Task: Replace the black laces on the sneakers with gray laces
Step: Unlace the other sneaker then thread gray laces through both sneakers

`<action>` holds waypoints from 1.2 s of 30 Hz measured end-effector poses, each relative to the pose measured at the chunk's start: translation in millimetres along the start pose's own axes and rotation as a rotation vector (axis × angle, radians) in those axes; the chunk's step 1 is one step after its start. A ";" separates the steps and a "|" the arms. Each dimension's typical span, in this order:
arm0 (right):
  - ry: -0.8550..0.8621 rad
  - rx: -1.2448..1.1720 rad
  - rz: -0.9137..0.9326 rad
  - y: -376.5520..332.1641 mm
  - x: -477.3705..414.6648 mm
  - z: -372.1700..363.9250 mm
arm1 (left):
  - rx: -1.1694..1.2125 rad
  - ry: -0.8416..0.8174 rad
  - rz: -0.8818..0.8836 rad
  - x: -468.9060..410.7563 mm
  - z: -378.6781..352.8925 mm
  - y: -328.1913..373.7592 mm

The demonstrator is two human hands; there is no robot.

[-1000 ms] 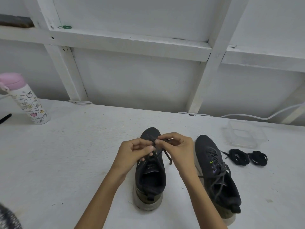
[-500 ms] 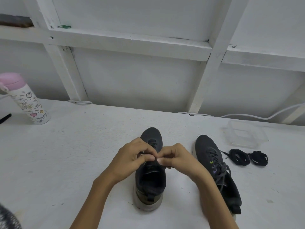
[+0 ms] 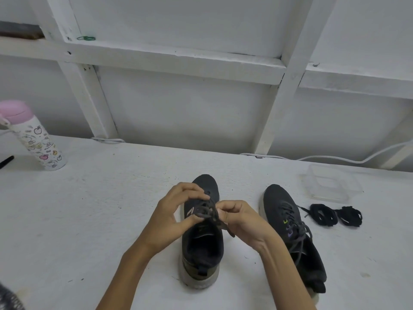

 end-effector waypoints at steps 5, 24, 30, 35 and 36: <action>0.076 0.096 0.032 -5.3 -1.3 -7.9 | 0.145 0.031 0.091 5.2 -0.3 6.8; 0.683 0.830 0.177 4.9 35.4 22.3 | 0.077 0.085 0.392 21.0 49.2 -47.0; 0.712 0.883 0.179 15.0 39.0 21.7 | 0.056 0.126 0.356 23.3 51.0 -62.9; 0.778 0.877 0.240 16.9 39.5 18.4 | 0.046 0.101 0.367 24.6 54.1 -77.8; 0.789 0.872 0.246 18.4 39.8 18.0 | 0.054 0.097 0.370 24.8 53.4 -78.8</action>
Point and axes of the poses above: each hand's wrist, its own x-axis away from the middle knuckle, its own z-axis out of the back of the hand, y = z × x, the point moved 1 cm from there along -x, towards the middle knuckle, and after that the axes turned 12 degrees about z, right-handed, at the moved point
